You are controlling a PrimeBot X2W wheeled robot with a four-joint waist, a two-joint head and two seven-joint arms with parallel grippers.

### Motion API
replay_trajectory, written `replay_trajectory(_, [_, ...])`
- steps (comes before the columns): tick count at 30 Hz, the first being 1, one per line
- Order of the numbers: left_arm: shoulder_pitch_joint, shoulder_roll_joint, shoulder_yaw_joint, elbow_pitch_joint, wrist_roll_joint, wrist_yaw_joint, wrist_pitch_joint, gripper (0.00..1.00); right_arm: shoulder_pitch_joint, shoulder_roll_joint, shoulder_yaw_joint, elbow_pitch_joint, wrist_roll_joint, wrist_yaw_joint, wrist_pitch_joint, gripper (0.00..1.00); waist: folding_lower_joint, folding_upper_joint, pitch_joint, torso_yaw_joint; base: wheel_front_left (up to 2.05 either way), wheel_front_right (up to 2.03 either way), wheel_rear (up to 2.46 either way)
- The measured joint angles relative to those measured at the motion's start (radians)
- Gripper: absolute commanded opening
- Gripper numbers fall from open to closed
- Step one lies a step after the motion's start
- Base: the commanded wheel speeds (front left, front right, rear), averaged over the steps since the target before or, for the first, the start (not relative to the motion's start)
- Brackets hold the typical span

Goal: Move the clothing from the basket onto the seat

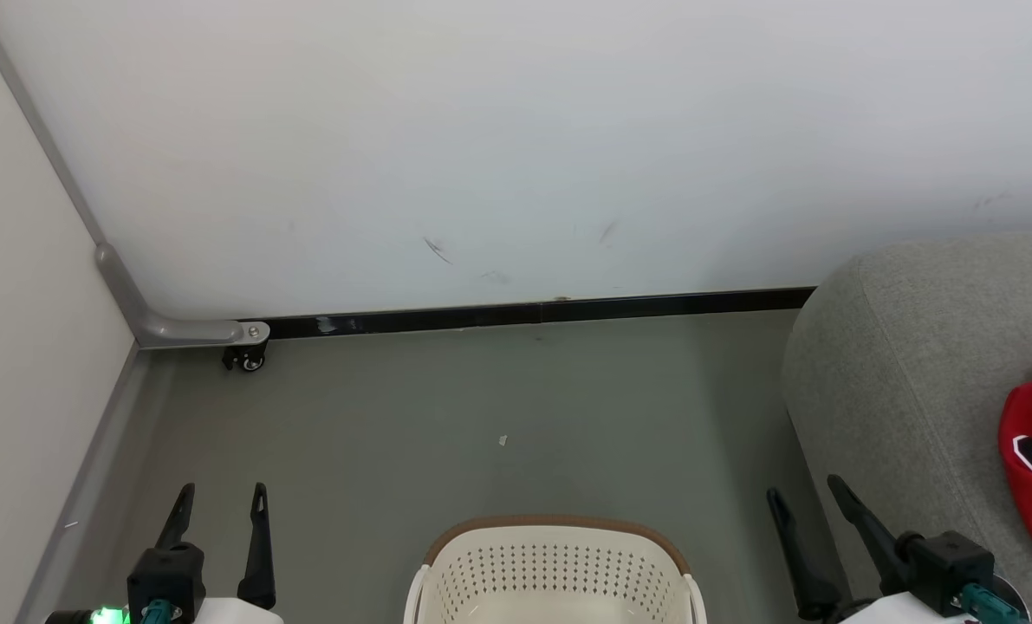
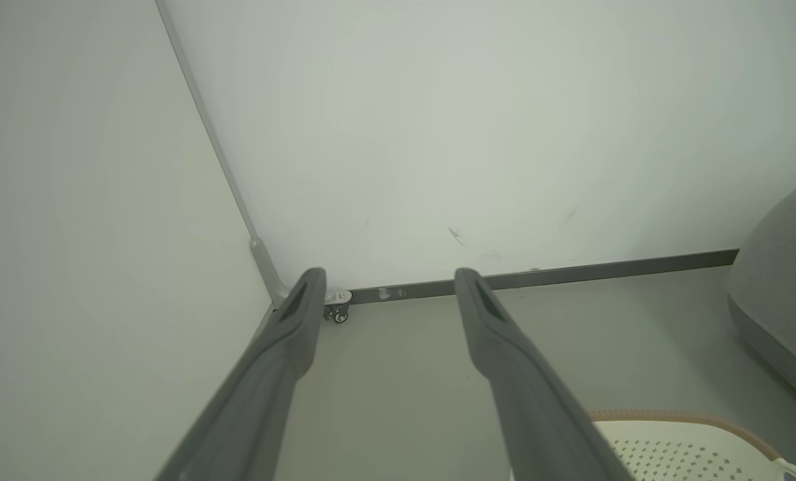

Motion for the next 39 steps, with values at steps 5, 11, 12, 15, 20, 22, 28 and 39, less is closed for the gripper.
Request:
replay_trajectory(5, [-0.006,0.001,0.006,0.001,0.001,0.0,0.0,1.0,0.0,0.0,-0.002,-0.003,0.0,0.0,0.0,1.0,0.0,0.0,0.002,0.001,0.0,0.0,0.0])
replay_trajectory(11, [-0.019,0.002,0.007,0.007,0.009,0.008,0.0,0.85,0.0,0.0,-0.002,-0.009,0.004,0.0,0.001,1.0,0.0,0.0,0.006,0.003,0.0,0.0,0.0])
replay_trajectory(12, [-0.019,0.002,0.008,0.007,0.009,0.008,0.0,0.88,0.0,0.0,-0.002,-0.011,0.005,0.0,0.001,1.0,0.0,0.0,0.007,0.004,0.0,0.0,0.0])
replay_trajectory(15, [0.001,-0.017,-0.001,0.031,0.007,0.007,0.002,0.0,0.005,0.007,0.004,0.017,0.004,0.0,0.002,0.0,0.0,0.0,0.007,0.004,0.0,0.0,0.0])
replay_trajectory(20, [0.043,-0.05,-0.014,0.061,0.002,0.006,0.006,0.0,0.032,0.013,0.009,0.053,0.005,0.0,0.004,0.0,0.0,0.0,0.008,0.004,0.0,0.0,0.0])
replay_trajectory(22, [0.045,-0.05,-0.008,0.061,-0.011,-0.002,0.012,0.0,0.04,0.013,0.012,0.053,0.016,0.0,0.004,0.0,0.0,0.0,0.008,0.003,0.0,0.0,0.0])
replay_trajectory(28, [0.044,-0.055,0.025,0.062,-0.081,-0.021,0.035,0.0,0.04,0.013,0.032,0.03,0.087,0.0,0.004,0.0,0.0001,0.0,0.011,0.002,0.0,0.0,0.0])
replay_trajectory(39, [0.044,-0.075,0.071,0.055,-0.245,-0.073,0.081,0.0,0.042,0.013,0.014,0.02,0.323,0.0,0.025,0.0,0.0023,0.0,0.02,0.004,0.0,0.0,0.0])
